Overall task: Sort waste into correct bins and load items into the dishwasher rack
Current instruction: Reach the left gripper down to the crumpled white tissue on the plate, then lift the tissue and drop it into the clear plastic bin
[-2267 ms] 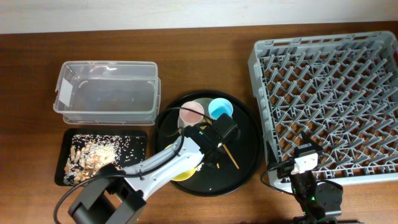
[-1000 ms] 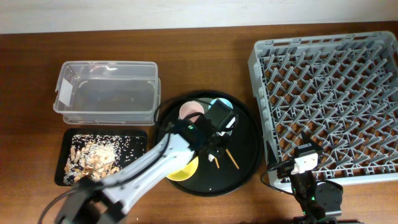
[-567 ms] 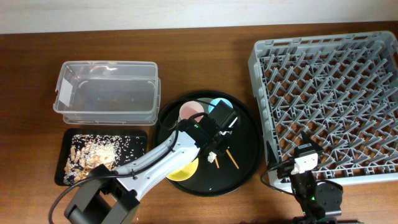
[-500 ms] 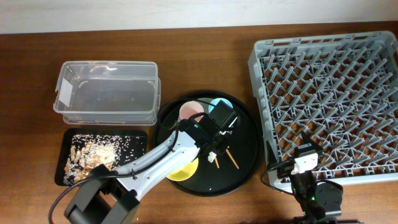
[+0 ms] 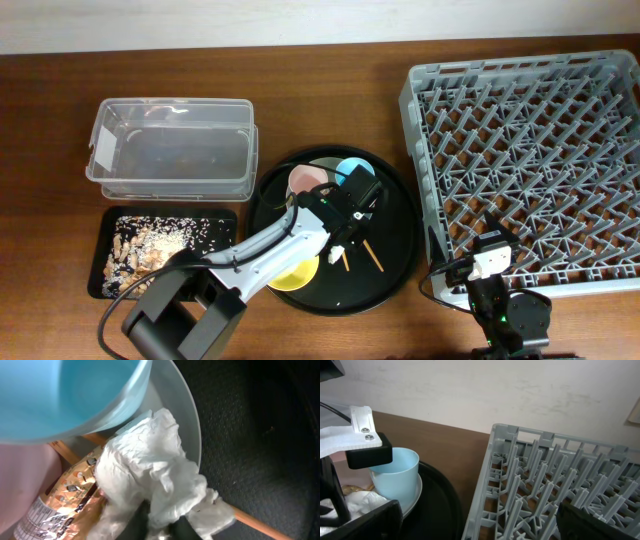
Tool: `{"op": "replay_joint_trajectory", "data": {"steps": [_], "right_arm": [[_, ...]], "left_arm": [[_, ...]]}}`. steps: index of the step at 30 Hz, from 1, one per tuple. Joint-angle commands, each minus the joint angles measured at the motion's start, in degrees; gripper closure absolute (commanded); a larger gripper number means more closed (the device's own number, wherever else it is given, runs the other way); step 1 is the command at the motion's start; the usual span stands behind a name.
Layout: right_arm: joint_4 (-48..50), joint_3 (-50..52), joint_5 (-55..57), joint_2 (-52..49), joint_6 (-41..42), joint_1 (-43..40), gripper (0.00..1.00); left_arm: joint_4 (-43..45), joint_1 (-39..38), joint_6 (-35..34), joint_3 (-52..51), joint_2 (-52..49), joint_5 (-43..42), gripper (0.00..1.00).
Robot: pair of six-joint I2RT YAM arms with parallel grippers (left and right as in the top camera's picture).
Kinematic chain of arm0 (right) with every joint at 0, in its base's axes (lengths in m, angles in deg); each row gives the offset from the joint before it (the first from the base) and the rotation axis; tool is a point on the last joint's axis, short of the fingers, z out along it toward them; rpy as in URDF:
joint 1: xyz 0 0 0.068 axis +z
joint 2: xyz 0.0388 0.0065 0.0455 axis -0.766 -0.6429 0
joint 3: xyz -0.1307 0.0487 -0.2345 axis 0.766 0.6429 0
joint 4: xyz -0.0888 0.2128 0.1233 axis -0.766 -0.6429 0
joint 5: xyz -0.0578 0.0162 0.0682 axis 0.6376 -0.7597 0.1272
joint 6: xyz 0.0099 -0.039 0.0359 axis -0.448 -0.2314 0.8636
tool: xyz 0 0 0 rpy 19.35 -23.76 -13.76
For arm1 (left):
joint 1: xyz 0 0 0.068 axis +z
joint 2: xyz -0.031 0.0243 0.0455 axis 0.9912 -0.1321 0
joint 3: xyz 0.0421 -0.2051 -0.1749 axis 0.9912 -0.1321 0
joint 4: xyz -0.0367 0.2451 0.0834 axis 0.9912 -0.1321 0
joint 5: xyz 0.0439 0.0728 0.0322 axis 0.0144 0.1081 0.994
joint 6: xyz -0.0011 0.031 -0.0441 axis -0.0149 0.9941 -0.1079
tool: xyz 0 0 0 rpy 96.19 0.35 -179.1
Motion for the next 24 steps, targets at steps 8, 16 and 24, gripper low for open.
{"op": "replay_joint_trajectory", "data": {"steps": [8,16,24], "right_arm": [[-0.3,0.3,0.4,0.2,0.7,0.3,0.01],[-0.3,0.3,0.4,0.2,0.7,0.3,0.01],[-0.3,0.3,0.4,0.2,0.7,0.3,0.01]], "left_arm": [[-1.6,0.2,0.2,2.5,2.3,0.9,1.00],[-6.8,0.3,0.2,4.7,14.4,6.7,1.00],[-8.9,4.8,-0.8,4.7,20.4,14.7,1.00]]}}
